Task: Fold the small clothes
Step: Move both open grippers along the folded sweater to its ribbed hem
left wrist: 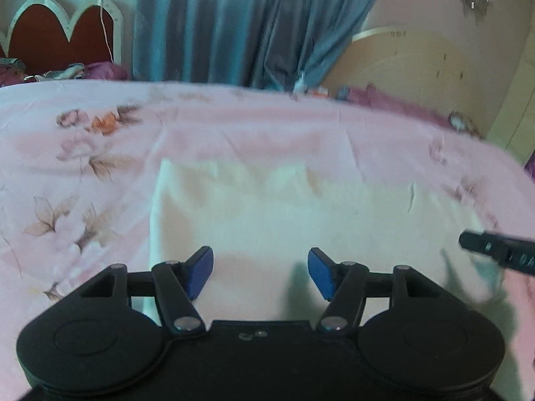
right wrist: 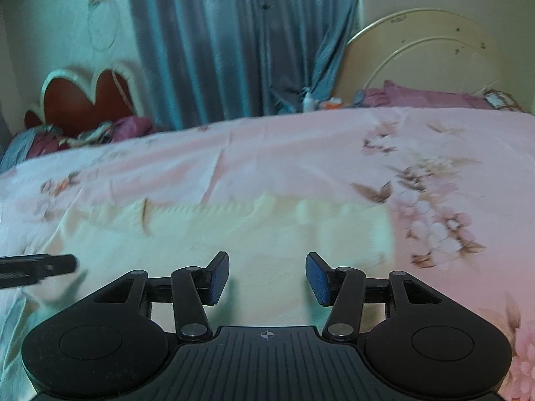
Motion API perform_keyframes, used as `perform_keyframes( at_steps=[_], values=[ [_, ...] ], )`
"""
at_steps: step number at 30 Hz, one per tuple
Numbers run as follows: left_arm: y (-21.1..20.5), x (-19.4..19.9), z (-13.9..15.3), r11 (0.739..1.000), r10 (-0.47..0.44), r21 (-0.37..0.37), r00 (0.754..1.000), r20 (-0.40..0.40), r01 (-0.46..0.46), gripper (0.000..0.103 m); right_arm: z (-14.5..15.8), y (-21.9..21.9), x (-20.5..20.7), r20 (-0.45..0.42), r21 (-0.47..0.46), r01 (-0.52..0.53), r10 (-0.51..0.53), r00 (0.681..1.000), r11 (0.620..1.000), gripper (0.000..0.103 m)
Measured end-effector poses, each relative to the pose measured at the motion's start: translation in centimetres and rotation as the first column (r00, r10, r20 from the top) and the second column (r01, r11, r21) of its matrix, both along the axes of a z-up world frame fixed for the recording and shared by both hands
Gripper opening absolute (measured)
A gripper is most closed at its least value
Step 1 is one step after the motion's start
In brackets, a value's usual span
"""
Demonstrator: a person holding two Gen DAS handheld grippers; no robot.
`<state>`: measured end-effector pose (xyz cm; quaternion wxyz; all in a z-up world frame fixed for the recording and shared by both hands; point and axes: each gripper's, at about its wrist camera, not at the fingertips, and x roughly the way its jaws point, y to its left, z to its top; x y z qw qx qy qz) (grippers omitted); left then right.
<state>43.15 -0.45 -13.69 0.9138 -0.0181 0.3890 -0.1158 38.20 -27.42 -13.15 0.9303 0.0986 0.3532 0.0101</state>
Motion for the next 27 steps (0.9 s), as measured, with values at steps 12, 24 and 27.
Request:
perform_keyframes(
  at_steps=[12, 24, 27],
  values=[
    [0.2, 0.1, -0.9, 0.997, -0.028, 0.068, 1.0, 0.013, 0.027, 0.062, -2.7, -2.2, -0.1, -0.068, -0.144, 0.039, -0.049, 0.996, 0.989, 0.052],
    [-0.2, 0.0, -0.9, 0.995, -0.026, 0.098, 1.0, 0.015, 0.024, 0.062, -1.9, -1.0, -2.0, -0.073, -0.091, 0.003, -0.01, 0.997, 0.996, 0.033],
    [-0.3, -0.1, -0.9, 0.993, -0.037, 0.113, 0.999, 0.017, 0.035, 0.062, -2.2, -1.6, -2.4, -0.067, -0.094, 0.017, -0.024, 0.997, 0.995, 0.033]
  ],
)
